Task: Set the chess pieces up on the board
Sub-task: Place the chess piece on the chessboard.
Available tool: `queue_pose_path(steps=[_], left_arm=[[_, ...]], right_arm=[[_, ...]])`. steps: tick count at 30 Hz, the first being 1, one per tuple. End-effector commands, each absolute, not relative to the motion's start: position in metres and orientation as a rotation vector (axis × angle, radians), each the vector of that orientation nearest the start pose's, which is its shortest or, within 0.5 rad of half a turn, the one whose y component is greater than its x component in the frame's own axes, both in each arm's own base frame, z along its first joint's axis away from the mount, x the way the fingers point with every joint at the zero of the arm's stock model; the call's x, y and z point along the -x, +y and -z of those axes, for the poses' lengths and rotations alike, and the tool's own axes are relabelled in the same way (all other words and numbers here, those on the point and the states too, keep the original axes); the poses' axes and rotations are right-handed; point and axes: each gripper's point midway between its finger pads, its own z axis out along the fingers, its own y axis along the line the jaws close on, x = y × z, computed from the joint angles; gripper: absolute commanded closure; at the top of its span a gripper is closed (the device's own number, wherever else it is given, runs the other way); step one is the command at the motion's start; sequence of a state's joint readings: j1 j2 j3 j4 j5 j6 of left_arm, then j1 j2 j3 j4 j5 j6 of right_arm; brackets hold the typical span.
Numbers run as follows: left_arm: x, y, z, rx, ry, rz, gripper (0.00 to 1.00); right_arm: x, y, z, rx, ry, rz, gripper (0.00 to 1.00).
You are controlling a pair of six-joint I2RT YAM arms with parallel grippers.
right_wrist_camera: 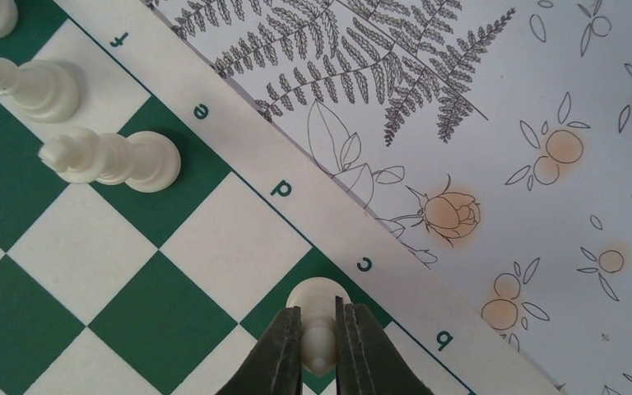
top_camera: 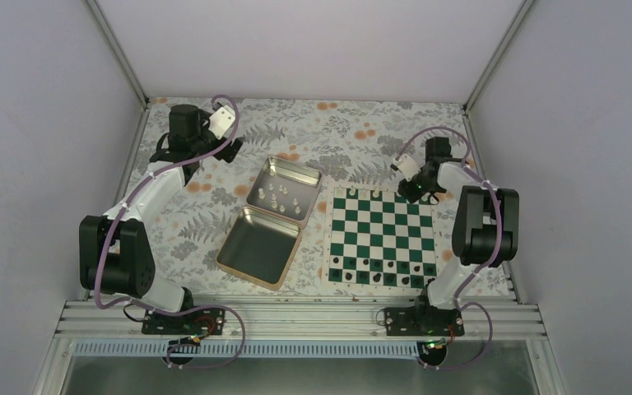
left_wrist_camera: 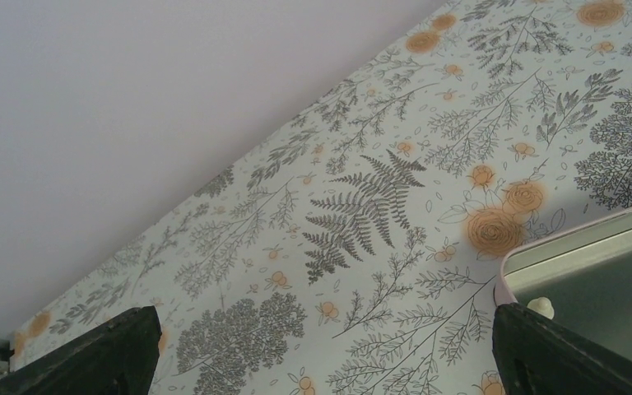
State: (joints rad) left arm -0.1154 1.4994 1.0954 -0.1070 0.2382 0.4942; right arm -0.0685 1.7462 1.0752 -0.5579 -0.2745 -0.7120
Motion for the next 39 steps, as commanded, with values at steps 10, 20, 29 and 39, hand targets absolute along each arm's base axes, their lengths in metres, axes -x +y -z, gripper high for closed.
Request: queue_pose_path(steps=[10, 20, 29, 39], left_arm=[[-0.456, -0.096, -0.225, -0.772, 1.898, 0.004, 0.0], [-0.456, -0.096, -0.224, -0.773, 1.9, 0.004, 0.0], [-0.456, -0.096, -0.225, -0.773, 1.898, 0.001, 0.0], [-0.455, -0.095, -0.229, -0.769, 1.893, -0.007, 0.0]], right_arm=[[-0.376, 0.015, -0.034, 0.949, 2.589, -0.16, 0.89], [-0.374, 0.011, -0.03, 0.953, 2.606, -0.154, 0.88], [-0.38, 0.012, -0.036, 0.945, 2.578, -0.139, 0.72], [-0.405, 0.029, -0.106, 0.939, 2.431, -0.143, 0.63]])
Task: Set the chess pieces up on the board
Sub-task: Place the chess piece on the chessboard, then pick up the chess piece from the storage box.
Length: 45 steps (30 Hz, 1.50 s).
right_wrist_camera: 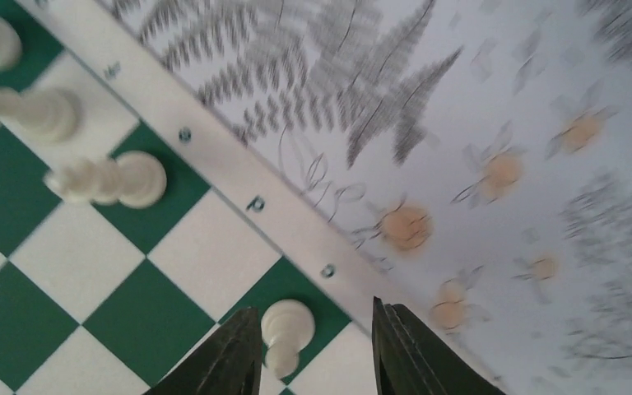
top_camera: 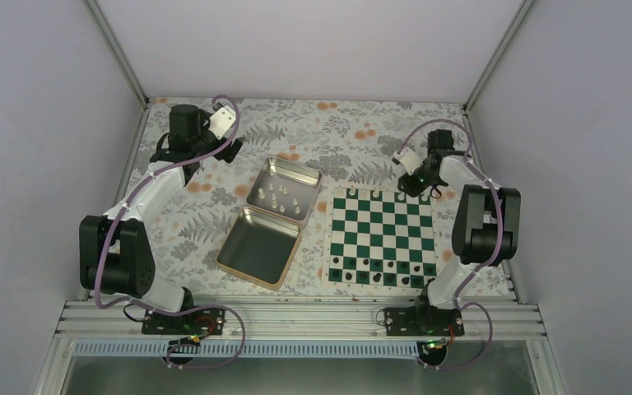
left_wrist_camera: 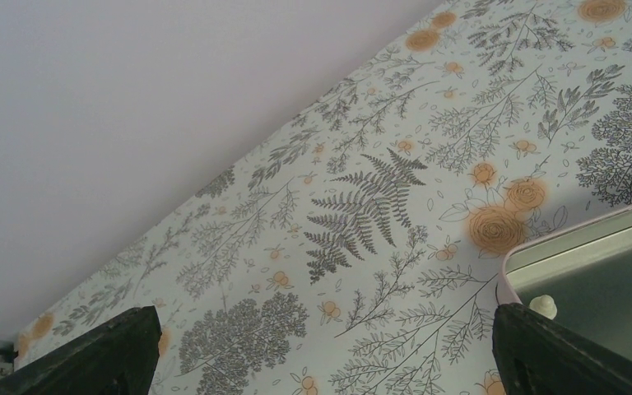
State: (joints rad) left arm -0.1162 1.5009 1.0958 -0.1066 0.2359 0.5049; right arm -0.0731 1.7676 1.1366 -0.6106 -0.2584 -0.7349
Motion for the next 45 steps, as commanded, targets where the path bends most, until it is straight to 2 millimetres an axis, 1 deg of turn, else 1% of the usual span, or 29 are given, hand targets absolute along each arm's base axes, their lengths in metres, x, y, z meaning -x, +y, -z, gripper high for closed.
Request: queue_pose_path(steps=[1, 3, 5, 8, 12, 14, 16, 17, 19, 21, 23, 25, 28, 33, 40, 42, 45], left_arm=[[-0.455, -0.095, -0.229, -0.768, 1.892, -0.008, 0.0], [-0.455, -0.095, -0.231, -0.767, 1.888, -0.009, 0.0], [-0.455, -0.095, -0.231, -0.766, 1.887, -0.01, 0.0], [-0.454, -0.095, -0.231, -0.765, 1.887, -0.01, 0.0], [-0.453, -0.095, -0.232, -0.767, 1.883, -0.008, 0.0], [-0.452, -0.095, -0.234, -0.765, 1.88, -0.007, 0.0], [-0.452, -0.095, -0.233, -0.766, 1.88, -0.005, 0.0], [-0.452, -0.096, -0.233, -0.768, 1.881, -0.002, 0.0], [-0.451, -0.097, -0.233, -0.77, 1.88, 0.003, 0.0], [-0.452, -0.097, -0.233, -0.771, 1.88, 0.006, 0.0], [-0.452, -0.097, -0.233, -0.77, 1.879, 0.005, 0.0], [-0.452, -0.097, -0.232, -0.772, 1.881, 0.005, 0.0], [-0.452, -0.097, -0.23, -0.774, 1.884, 0.009, 0.0], [-0.453, -0.098, -0.229, -0.776, 1.884, 0.014, 0.0], [-0.452, -0.099, -0.23, -0.777, 1.883, 0.016, 0.0], [-0.452, -0.099, -0.231, -0.776, 1.88, 0.015, 0.0], [-0.451, -0.098, -0.232, -0.774, 1.879, 0.012, 0.0]], right_arm=[[-0.407, 0.037, -0.118, 0.956, 2.407, -0.148, 0.62], [-0.413, 0.056, -0.139, 0.998, 2.36, -0.148, 0.61], [-0.417, 0.084, -0.152, 1.061, 2.323, -0.16, 0.6], [-0.42, 0.137, -0.164, 1.177, 2.257, -0.217, 0.61], [-0.41, 0.215, -0.175, 1.345, 2.141, -0.329, 0.61], [-0.402, 0.247, -0.175, 1.415, 2.098, -0.389, 0.61], [-0.393, 0.275, -0.169, 1.486, 2.071, -0.427, 0.61], [-0.389, 0.286, -0.164, 1.518, 2.063, -0.441, 0.61], [-0.377, 0.308, -0.148, 1.595, 2.06, -0.463, 0.61], [-0.367, 0.323, -0.133, 1.655, 2.06, -0.471, 0.62], [-0.359, 0.334, -0.12, 1.703, 2.062, -0.464, 0.62], [-0.354, 0.342, -0.111, 1.736, 2.063, -0.461, 0.62], [-0.345, 0.357, -0.107, 1.766, 2.039, -0.505, 0.63], [-0.329, 0.378, -0.099, 1.834, 1.992, -0.523, 0.63], [-0.324, 0.408, -0.096, 1.851, 1.916, -0.551, 0.62], [-0.322, 0.414, -0.087, 1.878, 1.918, -0.55, 0.63], [-0.321, 0.418, -0.079, 1.91, 1.938, -0.55, 0.66]])
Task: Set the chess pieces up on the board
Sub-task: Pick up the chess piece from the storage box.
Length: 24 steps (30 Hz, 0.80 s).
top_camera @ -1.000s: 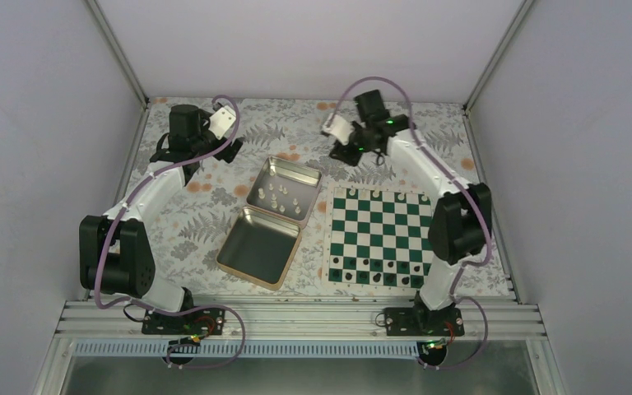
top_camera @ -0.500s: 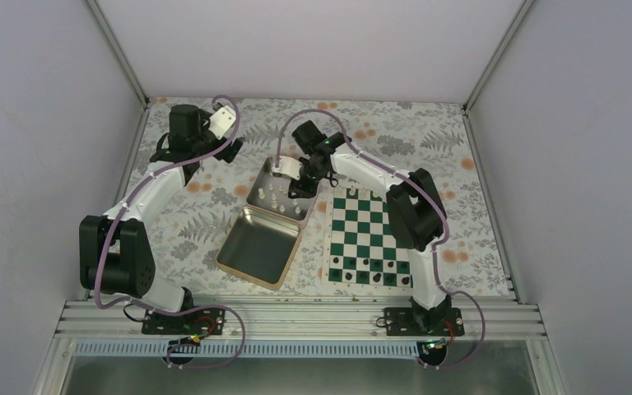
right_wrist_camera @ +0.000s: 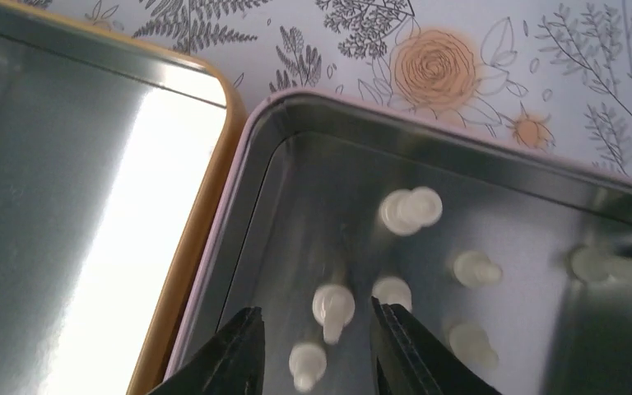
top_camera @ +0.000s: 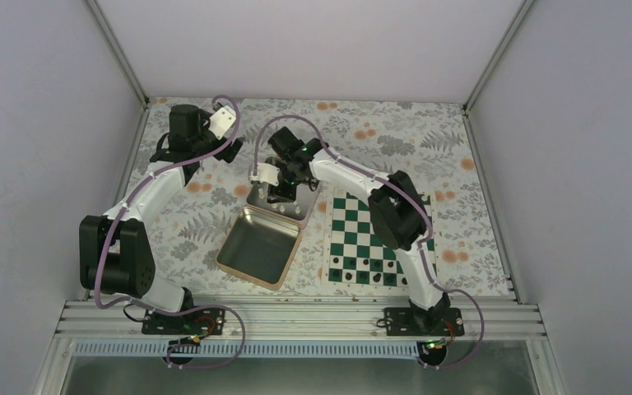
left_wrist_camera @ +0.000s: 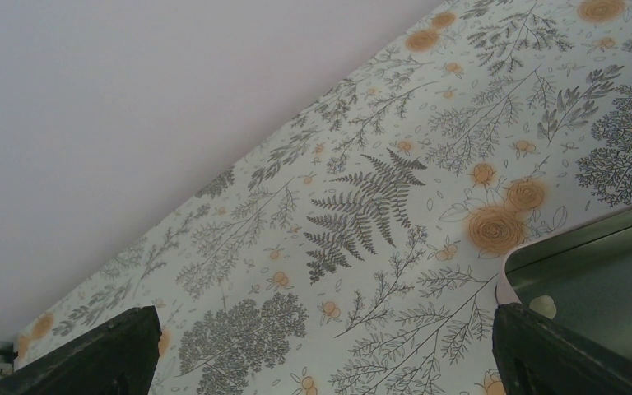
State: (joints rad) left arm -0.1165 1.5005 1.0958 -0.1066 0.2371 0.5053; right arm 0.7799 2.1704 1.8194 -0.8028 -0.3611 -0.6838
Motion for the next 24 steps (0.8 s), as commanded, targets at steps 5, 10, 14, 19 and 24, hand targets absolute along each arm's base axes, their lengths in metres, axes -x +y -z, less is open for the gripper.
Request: queue_pose_path(steps=[5, 10, 14, 19, 24], left_arm=[[-0.451, -0.098, -0.23, -0.775, 1.88, 0.012, 0.0], [-0.452, -0.099, -0.231, -0.777, 1.878, 0.016, 0.0], [-0.451, -0.099, -0.231, -0.776, 1.878, 0.016, 0.0], [-0.451, -0.099, -0.231, -0.778, 1.878, 0.015, 0.0], [-0.451, -0.099, -0.231, -0.777, 1.877, 0.015, 0.0]], right_arm=[[-0.323, 0.417, -0.073, 1.914, 1.949, -0.515, 0.68], [-0.325, 0.415, -0.068, 1.914, 1.964, -0.492, 0.71], [-0.323, 0.412, -0.064, 1.923, 1.979, -0.488, 0.71], [-0.324, 0.41, -0.059, 1.928, 1.985, -0.477, 0.72], [-0.327, 0.411, -0.058, 1.922, 1.985, -0.463, 0.71]])
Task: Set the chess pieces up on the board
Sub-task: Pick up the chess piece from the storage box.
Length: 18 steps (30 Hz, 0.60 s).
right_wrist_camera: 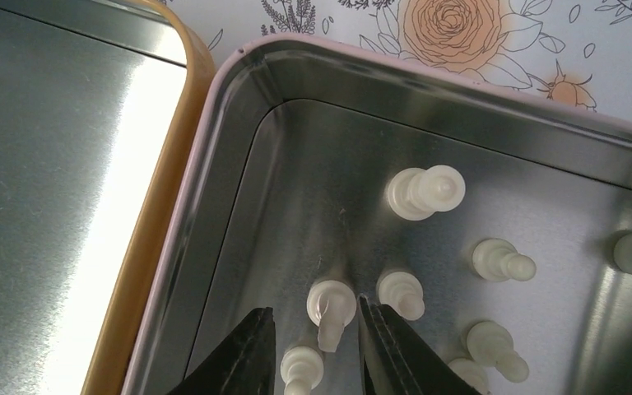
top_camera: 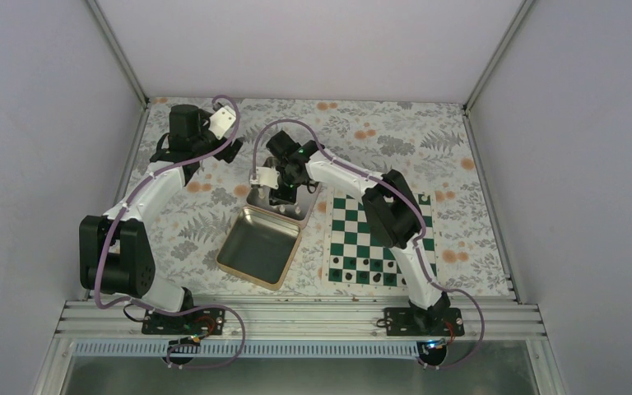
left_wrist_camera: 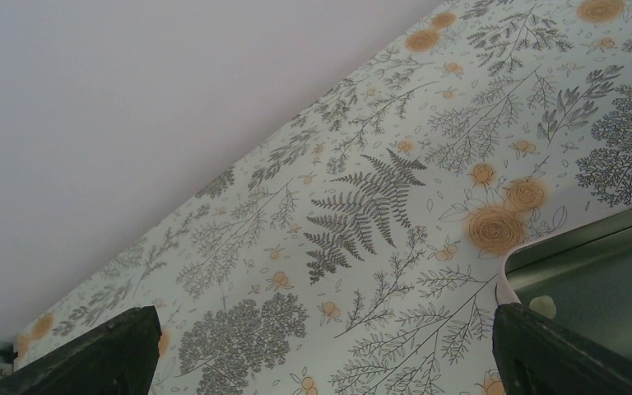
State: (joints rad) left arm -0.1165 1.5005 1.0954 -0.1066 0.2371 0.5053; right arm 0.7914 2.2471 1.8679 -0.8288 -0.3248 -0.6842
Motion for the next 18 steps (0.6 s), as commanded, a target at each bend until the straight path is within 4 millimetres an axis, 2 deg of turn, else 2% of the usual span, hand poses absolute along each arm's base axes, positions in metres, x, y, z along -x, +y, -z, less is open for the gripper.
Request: queue_pose_path(steps=[1, 13, 18], left_arm=[[-0.451, -0.099, -0.229, -0.779, 1.879, 0.016, 0.0], [-0.452, -0.1, -0.228, -0.78, 1.879, 0.023, 0.0], [-0.452, -0.1, -0.227, -0.78, 1.883, 0.023, 0.0]], right_arm=[[-0.328, 0.411, -0.057, 1.921, 1.987, -0.461, 0.71], [-0.332, 0.411, -0.047, 1.92, 2.008, -0.442, 0.73], [-0.333, 0.412, -0.045, 1.915, 2.011, -0.439, 0.8]])
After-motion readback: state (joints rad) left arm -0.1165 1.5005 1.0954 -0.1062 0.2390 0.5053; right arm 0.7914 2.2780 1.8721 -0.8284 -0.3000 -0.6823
